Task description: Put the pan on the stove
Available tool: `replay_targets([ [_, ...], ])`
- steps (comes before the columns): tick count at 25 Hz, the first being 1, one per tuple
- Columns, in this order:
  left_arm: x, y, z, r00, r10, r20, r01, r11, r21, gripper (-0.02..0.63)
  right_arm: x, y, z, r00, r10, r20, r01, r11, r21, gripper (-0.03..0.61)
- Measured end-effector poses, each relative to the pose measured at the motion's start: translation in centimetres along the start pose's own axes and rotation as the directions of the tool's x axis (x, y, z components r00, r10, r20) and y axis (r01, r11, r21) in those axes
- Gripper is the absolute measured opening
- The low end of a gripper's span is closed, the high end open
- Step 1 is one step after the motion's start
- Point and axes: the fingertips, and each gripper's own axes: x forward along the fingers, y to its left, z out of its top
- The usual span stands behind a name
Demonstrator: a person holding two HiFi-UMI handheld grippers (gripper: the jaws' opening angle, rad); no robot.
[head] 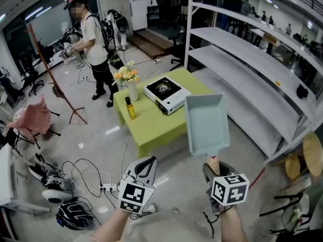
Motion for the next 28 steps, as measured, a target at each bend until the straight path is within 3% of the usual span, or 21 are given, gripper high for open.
replay_targets([
  [12, 1.0, -3.4, -0.5, 0.999, 0.04, -0.018, -0.041, 0.999, -0.024, 0.006, -1.4, -4.0, -2.2, 1.0, 0.016, -0.018, -0.017, 0.999, -0.047, 0.155],
  [28, 5.5, -0.7, -0.6, 0.998, 0.065, 0.005, -0.065, 0.998, -0.01, 0.006, 3.3, -6.0, -0.5, 1.0, 0.016, -0.022, -0.018, 0.996, -0.086, 0.155],
])
